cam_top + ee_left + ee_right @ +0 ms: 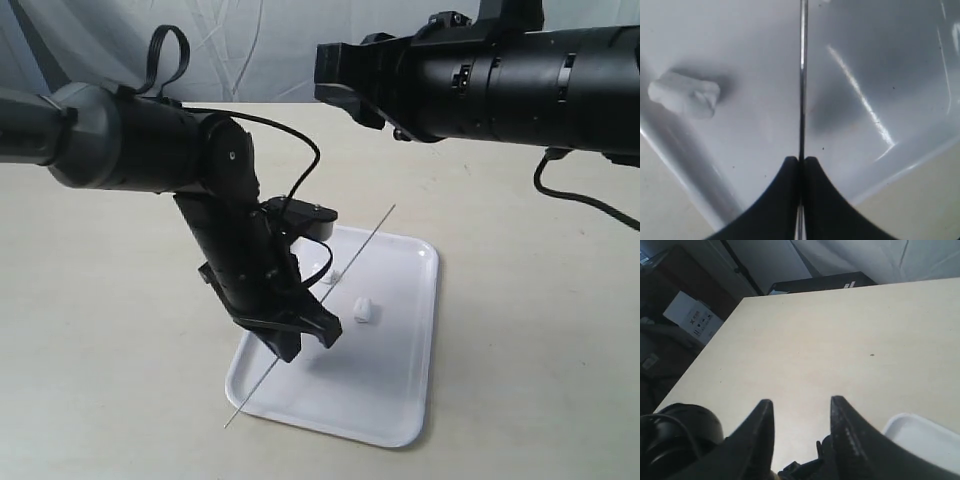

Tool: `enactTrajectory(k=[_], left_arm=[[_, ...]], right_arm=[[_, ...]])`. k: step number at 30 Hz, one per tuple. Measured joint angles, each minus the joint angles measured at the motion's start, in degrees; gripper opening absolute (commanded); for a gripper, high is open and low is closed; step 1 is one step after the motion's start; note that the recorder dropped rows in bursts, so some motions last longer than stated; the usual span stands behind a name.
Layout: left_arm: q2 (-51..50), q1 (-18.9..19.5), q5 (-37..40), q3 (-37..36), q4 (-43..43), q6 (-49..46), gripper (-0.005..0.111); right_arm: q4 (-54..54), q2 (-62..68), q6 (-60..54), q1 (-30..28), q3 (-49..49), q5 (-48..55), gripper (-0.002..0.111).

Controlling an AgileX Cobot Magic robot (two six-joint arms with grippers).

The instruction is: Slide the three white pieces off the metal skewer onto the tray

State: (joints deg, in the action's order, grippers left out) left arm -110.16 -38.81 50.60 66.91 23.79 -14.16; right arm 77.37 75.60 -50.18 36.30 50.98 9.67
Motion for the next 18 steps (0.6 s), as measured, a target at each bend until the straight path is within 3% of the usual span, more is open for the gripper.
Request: enactTrajectory(k=[11,18], left_arm=[[-1.16,0.00,-1.54,0.94,0.23,-1.37,0.004],[-1.16,0.00,-1.32,0.94,0.09,-2.51,0.037]], right_arm=[[-3.33,-2.27,0.62,0.00,0.00,0.59,0.036],[-3.43,-2.41,1.06,0.00,0.00,1.72,0.036]])
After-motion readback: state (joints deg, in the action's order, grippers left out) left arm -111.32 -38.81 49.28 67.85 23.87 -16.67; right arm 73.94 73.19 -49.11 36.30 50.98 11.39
